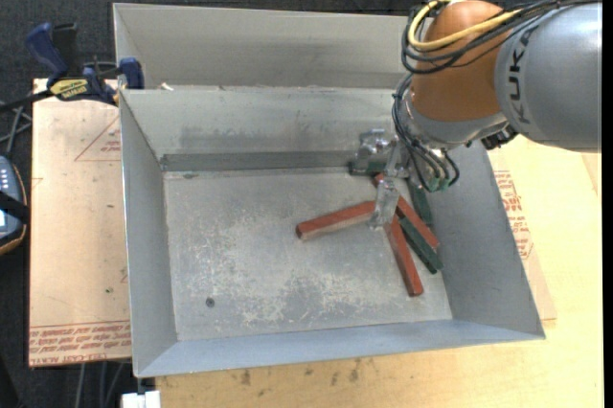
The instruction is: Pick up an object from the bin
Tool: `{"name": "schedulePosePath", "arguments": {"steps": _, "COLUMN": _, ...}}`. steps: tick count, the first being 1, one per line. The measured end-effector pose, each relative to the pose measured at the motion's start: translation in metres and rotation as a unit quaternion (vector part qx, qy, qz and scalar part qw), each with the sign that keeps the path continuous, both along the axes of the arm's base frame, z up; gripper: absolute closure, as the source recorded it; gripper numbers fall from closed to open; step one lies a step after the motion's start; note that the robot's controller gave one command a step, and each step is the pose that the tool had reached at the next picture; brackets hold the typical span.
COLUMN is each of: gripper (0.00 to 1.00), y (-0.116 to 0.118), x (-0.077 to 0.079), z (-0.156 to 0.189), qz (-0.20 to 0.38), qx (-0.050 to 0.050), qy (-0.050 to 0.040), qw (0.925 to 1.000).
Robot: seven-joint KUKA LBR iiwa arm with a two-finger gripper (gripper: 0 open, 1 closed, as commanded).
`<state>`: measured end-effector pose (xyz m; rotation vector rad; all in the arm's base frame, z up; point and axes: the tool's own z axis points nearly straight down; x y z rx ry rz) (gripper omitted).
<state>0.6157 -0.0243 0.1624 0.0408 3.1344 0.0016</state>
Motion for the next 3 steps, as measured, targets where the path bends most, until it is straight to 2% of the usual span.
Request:
{"name": "schedulePosePath", "arguments": {"steps": 1, "gripper": 1.00, "y": 0.005, "x": -0.016, "z": -0.090, "qz": -0.026, "qx": 0.000, "qy": 0.0030, "qw": 0.9997}}
{"name": "schedulePosePath", "arguments": {"steps": 2, "gripper": 1.00, "y": 0.005, "x": -0.016, "z": -0.090, "qz": -0.026, "qx": 0.000, "qy": 0.0029, "qw": 0.9997}}
{"name": "schedulePosePath", "arguments": {"steps": 3, "gripper": 1.00, "y": 0.008, "x": -0.029, "z": 0.098, "qz": -0.016, "qx": 0.000, "qy": -0.0023, "qw": 0.9999}}
